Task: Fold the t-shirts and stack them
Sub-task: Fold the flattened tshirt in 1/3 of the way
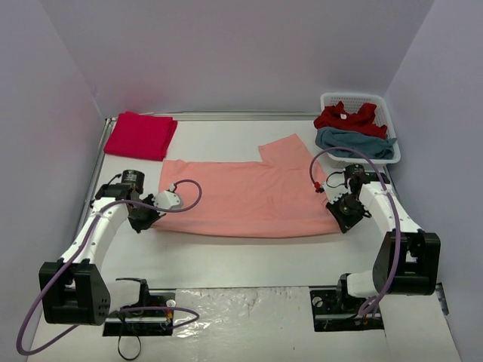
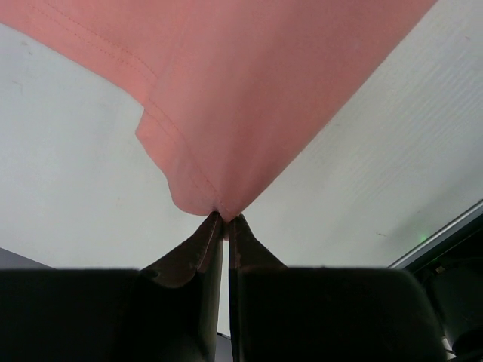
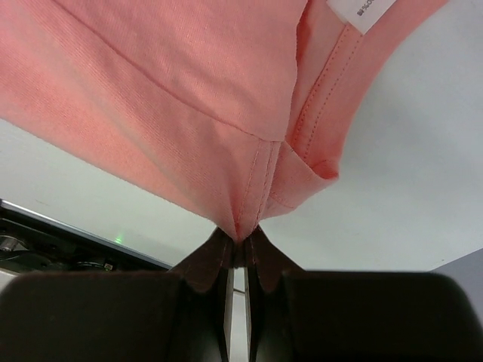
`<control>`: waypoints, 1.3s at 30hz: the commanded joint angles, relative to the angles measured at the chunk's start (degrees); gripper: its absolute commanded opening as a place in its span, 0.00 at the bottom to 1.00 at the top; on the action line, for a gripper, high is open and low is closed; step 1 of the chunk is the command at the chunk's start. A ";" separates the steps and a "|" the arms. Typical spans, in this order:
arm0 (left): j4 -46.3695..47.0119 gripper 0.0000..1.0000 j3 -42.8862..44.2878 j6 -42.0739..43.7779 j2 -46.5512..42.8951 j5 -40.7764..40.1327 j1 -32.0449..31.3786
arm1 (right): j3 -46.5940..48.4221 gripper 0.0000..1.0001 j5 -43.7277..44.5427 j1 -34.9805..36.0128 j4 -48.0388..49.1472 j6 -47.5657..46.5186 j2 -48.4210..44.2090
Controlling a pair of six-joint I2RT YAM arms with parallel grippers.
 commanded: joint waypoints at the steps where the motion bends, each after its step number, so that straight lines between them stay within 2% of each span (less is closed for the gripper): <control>1: -4.77 0.02 -0.40 2.51 -2.76 0.97 0.59 | -0.87 0.00 2.51 -0.29 -5.11 -1.30 -2.86; 23: -9.52 0.03 -2.59 4.88 -6.19 2.47 0.59 | -0.88 0.00 2.86 -0.29 -9.24 -1.66 -7.79; 24: -9.43 0.08 -2.68 4.88 -6.28 2.38 0.59 | -0.79 0.04 2.86 -0.29 -9.24 -1.66 -7.70; 25: -9.26 0.16 -2.77 4.97 -6.36 2.38 0.59 | -0.79 0.20 2.86 -0.29 -9.33 -1.74 -7.70; 26: -9.25 0.26 -2.94 5.06 -6.54 2.29 0.68 | -0.79 0.30 2.86 -0.29 -9.41 -1.74 -7.70; 28: -10.30 0.29 -2.95 5.49 -6.54 2.46 0.59 | -0.79 0.44 2.95 -0.20 -9.42 -1.83 -7.70; 31: -11.71 0.35 -2.86 6.64 -6.10 1.33 0.68 | -0.35 0.53 3.47 -0.29 -9.85 -1.92 -7.70; 39: -15.75 0.35 1.97 7.78 -5.23 4.48 1.56 | 5.17 0.57 4.62 -0.29 -11.70 -2.45 -8.49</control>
